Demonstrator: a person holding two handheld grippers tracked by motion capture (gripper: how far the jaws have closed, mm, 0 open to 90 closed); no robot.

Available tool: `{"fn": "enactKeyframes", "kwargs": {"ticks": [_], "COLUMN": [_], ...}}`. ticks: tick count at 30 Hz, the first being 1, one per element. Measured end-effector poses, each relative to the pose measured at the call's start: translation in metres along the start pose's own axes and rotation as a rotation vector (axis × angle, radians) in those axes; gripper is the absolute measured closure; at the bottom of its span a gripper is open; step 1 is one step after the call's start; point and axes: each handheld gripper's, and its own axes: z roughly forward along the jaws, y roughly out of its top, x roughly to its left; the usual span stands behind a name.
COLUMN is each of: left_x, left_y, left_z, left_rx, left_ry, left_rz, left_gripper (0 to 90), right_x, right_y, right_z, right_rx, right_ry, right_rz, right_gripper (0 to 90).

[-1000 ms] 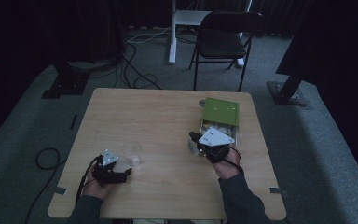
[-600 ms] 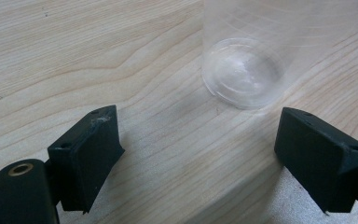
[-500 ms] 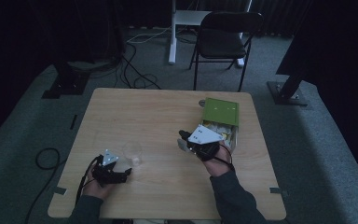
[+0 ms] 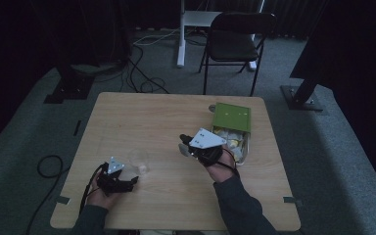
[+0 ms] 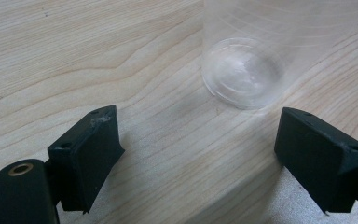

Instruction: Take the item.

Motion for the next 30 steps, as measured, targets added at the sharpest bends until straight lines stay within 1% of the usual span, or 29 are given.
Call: {"fn": "enactKeyframes", "kwargs": {"ticks": [14, 30], "left_x": [0.000, 0.000], "left_y": [0.000, 0.000], "left_z": [0.000, 0.000], "left_rx": [0.000, 0.000], "left_ry": [0.000, 0.000], "left_rz": [0.000, -0.001], "left_gripper": [15.2, 15.2], "right_x": [0.008, 0.013], "right_y": [0.014, 0.028], "right_z": [0.015, 0.033], "right_rx": [-0.021, -0.050], "right_ry": [0.032, 0.075], "right_rz": [-0.012, 0.004], "right_gripper": [90.0, 90.0]}}
